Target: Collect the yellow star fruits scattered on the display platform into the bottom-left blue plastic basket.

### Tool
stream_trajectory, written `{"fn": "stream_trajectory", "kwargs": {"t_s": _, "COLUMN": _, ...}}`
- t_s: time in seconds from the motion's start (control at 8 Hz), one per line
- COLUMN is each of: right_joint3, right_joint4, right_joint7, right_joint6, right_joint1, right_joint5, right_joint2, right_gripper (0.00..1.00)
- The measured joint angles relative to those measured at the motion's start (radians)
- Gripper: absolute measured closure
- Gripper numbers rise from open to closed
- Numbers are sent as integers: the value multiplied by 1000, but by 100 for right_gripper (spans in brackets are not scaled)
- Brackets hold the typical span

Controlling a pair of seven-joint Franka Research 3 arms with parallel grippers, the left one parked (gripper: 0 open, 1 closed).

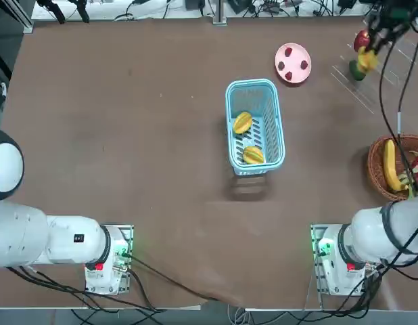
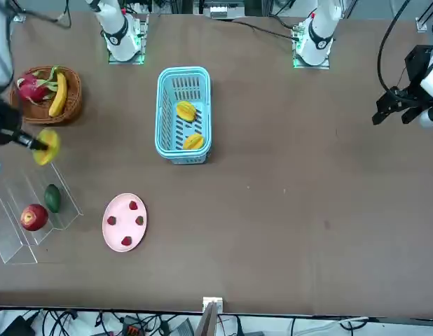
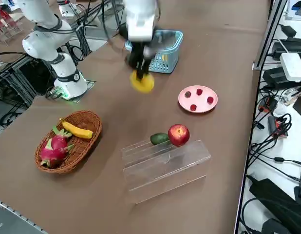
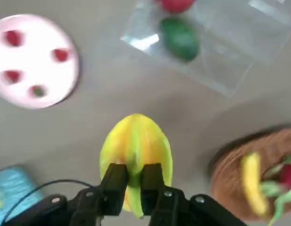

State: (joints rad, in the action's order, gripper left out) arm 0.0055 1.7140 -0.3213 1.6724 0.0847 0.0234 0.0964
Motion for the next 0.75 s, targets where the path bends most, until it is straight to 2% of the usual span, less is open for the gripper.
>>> {"fn": "stream_trajectory", "kwargs": {"t_s": 0.12, "right_joint3": 5, "right_joint4": 2, "right_joint7": -145, "right_joint6": -46, "right_joint1": -99, "right_joint5": 29, "right_joint2": -55, "right_gripper": 79}}
{"fn": "stream_trajectory", "kwargs": {"t_s": 0.38, "right_joint3": 11, "right_joint4": 23, "right_joint7": -452, "right_joint6": -69, "right_joint1": -364, "right_joint5": 41, "right_joint2": -114, "right_gripper": 79}}
{"fn": "stream_trajectory", "kwargs": {"t_s": 0.5, "right_joint3": 15, "right_joint4": 45, "right_joint7": -593, "right_joint6": -41, "right_joint1": -502, "right_joint5": 42, "right_joint2": -116, "right_gripper": 79}}
{"fn": "stream_trajectory", "kwargs": {"t_s": 0.75, "right_joint3": 16, "right_joint4": 133, "right_joint7": -789, "right_joint6": 116, "right_joint1": -693, "right_joint5": 44, "right_joint2": -102, "right_gripper": 79}}
